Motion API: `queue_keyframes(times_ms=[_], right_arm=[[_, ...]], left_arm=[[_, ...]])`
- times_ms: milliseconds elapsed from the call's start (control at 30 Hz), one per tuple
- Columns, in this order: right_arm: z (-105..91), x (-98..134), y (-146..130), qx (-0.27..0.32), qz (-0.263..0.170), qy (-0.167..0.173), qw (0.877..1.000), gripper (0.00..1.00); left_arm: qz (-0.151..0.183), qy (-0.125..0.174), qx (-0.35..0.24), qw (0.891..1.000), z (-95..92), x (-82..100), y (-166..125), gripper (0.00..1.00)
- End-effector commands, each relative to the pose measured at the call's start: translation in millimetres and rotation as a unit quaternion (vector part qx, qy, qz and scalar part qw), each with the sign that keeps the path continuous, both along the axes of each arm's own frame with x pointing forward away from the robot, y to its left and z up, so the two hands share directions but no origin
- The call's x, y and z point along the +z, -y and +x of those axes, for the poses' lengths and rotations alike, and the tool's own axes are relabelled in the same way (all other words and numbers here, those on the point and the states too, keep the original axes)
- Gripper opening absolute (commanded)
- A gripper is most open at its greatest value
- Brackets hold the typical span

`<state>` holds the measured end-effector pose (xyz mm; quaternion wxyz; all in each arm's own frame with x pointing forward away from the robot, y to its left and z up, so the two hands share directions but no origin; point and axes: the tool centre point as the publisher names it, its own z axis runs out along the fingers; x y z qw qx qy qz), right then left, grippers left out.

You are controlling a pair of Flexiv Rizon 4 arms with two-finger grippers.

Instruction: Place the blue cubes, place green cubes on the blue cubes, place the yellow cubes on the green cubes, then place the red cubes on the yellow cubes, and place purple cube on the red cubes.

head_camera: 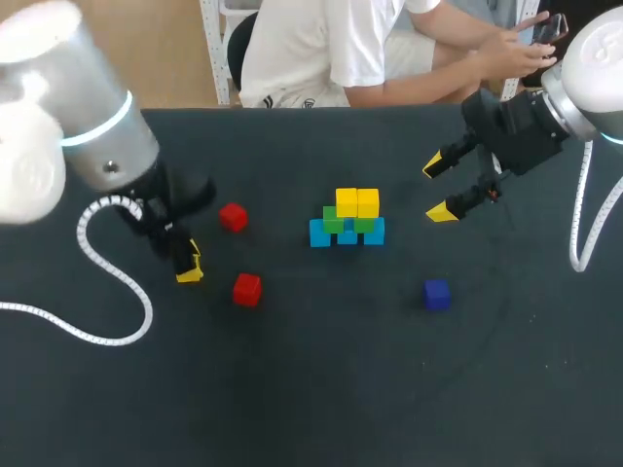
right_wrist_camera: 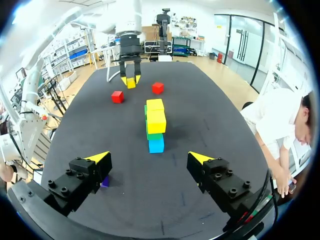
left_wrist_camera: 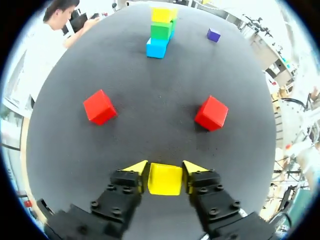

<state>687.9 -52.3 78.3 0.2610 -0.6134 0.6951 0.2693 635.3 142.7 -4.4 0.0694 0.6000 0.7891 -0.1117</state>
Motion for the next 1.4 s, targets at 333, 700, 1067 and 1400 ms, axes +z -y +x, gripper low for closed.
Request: queue_keyframes(times_ms=[333,700,1067,1400], right_arm=[[-0.5,0,0,0.000,0.001,0.001,1.000,1.00],[-0.5,0,0,0.000,0.001,0.001,1.000,1.00],[-0.5,0,0,0.000,0.001,0.001,1.000,1.00],[-0.5,0,0,0.000,0.001,0.001,1.000,1.00]], left_arm=[[-0.035,0.136,-0.009,0.990,-1.4,18.7,-13,1.00],[-0.103,0.109,-0.064,0.987,17.9,23.7,-26,1.00],[-0.115,0.106,-0.047,0.987,18.8,15.5,-23,1.00],[-0.118,0.101,-0.016,0.988,5.7,1.5,-18,1.00]])
